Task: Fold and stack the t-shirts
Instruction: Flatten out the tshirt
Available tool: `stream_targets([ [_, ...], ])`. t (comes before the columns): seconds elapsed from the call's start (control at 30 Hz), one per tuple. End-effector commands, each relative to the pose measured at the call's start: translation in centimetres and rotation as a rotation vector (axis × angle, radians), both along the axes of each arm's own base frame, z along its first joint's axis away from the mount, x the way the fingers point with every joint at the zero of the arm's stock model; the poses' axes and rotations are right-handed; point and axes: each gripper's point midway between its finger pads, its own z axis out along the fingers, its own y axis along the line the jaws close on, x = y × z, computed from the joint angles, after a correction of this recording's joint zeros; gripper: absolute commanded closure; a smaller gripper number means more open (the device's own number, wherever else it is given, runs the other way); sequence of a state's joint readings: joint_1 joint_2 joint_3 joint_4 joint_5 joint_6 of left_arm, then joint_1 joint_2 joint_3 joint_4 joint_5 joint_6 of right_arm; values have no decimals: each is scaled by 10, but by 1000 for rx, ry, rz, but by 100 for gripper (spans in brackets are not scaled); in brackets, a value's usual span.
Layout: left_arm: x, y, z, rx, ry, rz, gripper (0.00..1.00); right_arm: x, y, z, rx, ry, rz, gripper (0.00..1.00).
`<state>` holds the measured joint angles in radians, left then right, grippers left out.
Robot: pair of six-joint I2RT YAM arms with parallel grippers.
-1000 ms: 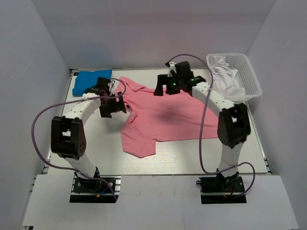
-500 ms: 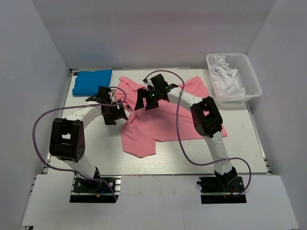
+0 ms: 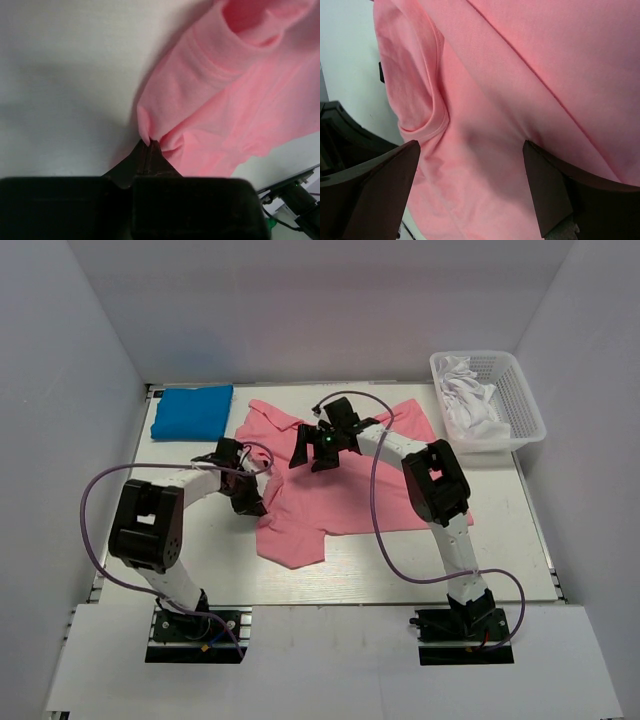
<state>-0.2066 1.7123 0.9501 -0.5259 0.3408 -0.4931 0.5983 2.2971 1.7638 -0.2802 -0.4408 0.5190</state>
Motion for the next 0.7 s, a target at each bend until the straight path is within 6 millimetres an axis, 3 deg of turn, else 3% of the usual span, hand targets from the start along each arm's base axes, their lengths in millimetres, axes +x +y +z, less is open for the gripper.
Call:
stream_targets([
  [0.0,-10,-1,22,20,-28,24,100,-12,-14,-21,-76,40,-17,10],
  [0.03,-17,9,27,72,-13,49,100,-12,-15,-20,-80,38,-19,10],
  [0.07,-12,12,49,79,-71,60,100,-13,-18,-21,-88,39,-21,10],
  [0.1,-15,15,59,93,-70,90,100,-16,-20,-24,-93,47,-22,10],
  [0.2,-39,21,87,107,-53,127,100,-20,-22,-24,-102,39,-15,10],
  [0.23,-47,17,92,71,-42,113,100,-22,-23,-25,-105,38,-11,10],
  [0.4,-97,7,77,9,103,91,98,-29,-28,-32,-123,55,3,10],
  [0.43,-101,11,73,32,120,97,85,-30,-29,-33,-123,57,7,10],
  [0.47,-106,16,71,56,140,102,36,-31,-30,-32,-126,58,11,10],
  [0.5,-108,22,66,95,158,111,24,-32,-30,-34,-136,55,19,10],
  [0.6,-92,23,75,125,142,82,0,-31,-31,-35,-146,47,27,10],
  [0.67,-69,19,86,119,83,88,0,-30,-33,-34,-147,40,31,10],
])
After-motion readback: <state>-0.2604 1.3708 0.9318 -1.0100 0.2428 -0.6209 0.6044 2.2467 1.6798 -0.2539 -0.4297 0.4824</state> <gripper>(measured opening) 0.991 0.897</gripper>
